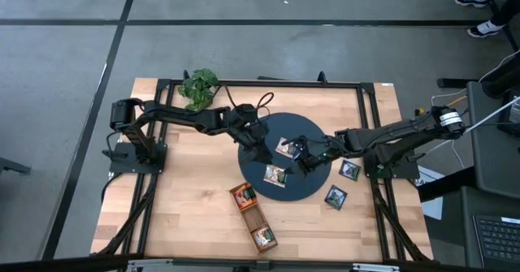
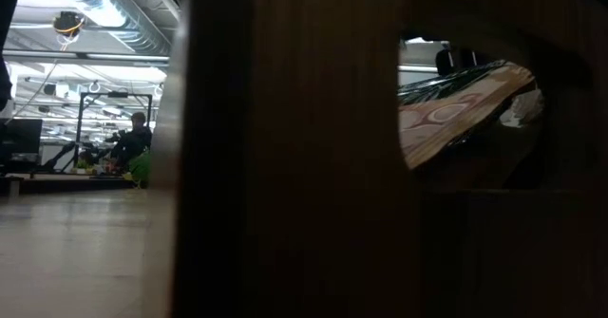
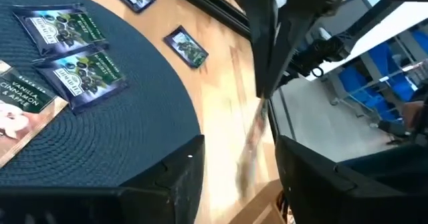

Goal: Pick & Place Tea
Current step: Put the brown tea bag into the right section of the wooden organizer

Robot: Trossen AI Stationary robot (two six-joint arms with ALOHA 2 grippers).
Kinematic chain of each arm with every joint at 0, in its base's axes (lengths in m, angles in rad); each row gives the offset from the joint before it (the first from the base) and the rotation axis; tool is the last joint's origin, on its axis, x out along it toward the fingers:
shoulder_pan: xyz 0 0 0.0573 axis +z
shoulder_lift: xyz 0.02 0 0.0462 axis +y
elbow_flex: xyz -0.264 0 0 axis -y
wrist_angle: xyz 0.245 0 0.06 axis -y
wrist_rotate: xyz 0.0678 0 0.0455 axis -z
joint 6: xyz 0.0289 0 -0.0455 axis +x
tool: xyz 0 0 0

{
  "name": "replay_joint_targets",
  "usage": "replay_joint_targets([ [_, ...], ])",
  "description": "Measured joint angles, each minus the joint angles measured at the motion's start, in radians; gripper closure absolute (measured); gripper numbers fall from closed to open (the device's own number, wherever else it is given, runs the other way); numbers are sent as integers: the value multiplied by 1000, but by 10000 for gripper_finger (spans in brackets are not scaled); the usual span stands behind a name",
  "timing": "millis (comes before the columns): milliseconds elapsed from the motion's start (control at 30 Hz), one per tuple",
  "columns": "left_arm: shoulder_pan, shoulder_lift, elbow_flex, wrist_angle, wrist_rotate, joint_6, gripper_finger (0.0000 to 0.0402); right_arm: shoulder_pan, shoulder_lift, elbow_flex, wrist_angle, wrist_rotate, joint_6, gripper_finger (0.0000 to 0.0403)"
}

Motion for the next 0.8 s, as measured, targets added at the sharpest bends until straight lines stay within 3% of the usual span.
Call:
replay_joint_targets([
  [467, -36, 0, 0, -12, 32, 40, 223, -68, 0, 0, 54, 25, -71, 403],
  [633, -36, 0, 0, -1, 32, 66, 273, -68, 0, 0, 55, 27, -79, 402],
  [800, -36, 1, 0, 3, 27, 76, 360, -67, 0, 0, 56, 51, -79, 395],
])
